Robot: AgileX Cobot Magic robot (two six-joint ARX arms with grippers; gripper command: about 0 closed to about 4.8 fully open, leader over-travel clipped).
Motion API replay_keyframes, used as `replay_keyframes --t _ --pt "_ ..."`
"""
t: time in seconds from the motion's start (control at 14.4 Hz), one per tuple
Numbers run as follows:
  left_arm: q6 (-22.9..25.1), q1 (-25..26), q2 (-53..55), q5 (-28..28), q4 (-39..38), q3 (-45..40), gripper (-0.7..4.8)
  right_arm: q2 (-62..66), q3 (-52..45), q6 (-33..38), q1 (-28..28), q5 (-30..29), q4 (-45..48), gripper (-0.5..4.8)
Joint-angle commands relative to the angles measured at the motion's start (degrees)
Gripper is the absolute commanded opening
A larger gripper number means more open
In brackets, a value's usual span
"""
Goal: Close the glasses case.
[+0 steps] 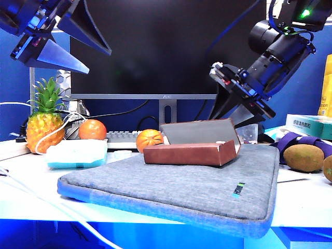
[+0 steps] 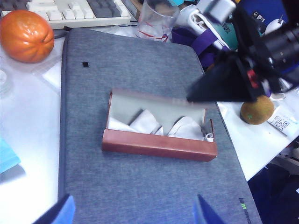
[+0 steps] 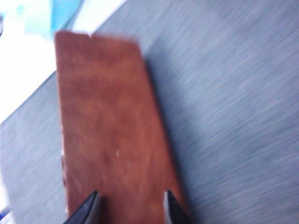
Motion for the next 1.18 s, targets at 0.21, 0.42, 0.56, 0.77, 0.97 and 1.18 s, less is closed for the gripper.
replay_keyframes --t 0.21,0.42,0.56,0.77,0.97,1.18 --pt "0.2 0.0 -0.2 2.6 0.0 0.4 3.4 -0.2 0.1 -0.2 5.1 -1.2 -3.4 2.43" --pt "3.8 0.1 -1.6 1.7 0.0 0.4 3.39 -2.0 0.2 3.1 8.6 1.2 6.5 3.17" --pt "7.1 0.0 -7.1 -8.3 -0.4 0.4 3.39 -7.8 0.2 5.2 8.6 9.8 14.7 3.17" --pt "10.7 0.1 -17.6 -16.8 -0.6 0.2 3.39 -19.6 0.1 2.6 8.2 22.3 21.4 3.19" --pt "14.2 0.3 -25.0 -19.5 -4.9 0.1 3.39 -30.4 -0.2 2.6 8.2 27.5 25.0 3.2" --pt "15.7 1.1 -35.7 -22.3 -6.8 -5.2 3.39 -44.5 -6.9 0.2 8.2 33.6 26.7 3.19"
